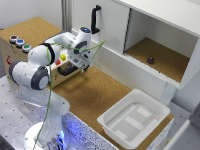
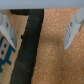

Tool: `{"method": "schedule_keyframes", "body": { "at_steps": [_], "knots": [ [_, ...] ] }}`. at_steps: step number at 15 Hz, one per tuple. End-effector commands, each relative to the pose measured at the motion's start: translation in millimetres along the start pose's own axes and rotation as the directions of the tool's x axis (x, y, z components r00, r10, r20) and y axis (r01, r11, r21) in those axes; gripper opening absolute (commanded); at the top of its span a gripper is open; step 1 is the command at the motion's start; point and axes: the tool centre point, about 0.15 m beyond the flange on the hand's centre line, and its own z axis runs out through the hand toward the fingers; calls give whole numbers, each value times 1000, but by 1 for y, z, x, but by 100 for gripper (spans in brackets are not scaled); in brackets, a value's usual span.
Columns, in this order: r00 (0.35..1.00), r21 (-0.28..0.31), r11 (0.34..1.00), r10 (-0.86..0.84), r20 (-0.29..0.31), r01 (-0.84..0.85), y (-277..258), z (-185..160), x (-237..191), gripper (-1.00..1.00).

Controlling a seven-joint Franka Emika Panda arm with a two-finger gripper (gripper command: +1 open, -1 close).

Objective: Go close the drawer

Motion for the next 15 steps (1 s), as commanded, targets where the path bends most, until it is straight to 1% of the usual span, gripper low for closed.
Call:
{"method": "schedule_keyframes", "body": {
  "at_steps": [1, 4, 6, 8, 9, 13, 14, 15],
  "knots": [
    [999, -3, 1000, 26, 23, -26, -16, 32, 10, 100],
    [998, -19, 998, 66, 20, -66, -18, 37, 11, 100],
    [993, -38, 992, 117, 3, -116, -15, 37, 11, 100],
    [991, -7, 991, 137, 9, -136, -13, 38, 11, 100],
    [991, -6, 991, 135, 9, -135, -15, 39, 11, 100],
    [988, 40, 987, 152, 12, -152, -12, 39, 12, 100],
    [989, 45, 988, 149, 11, -149, -10, 39, 13, -100],
    [989, 46, 988, 144, 13, -145, -8, 40, 13, -100]
  ]
}}
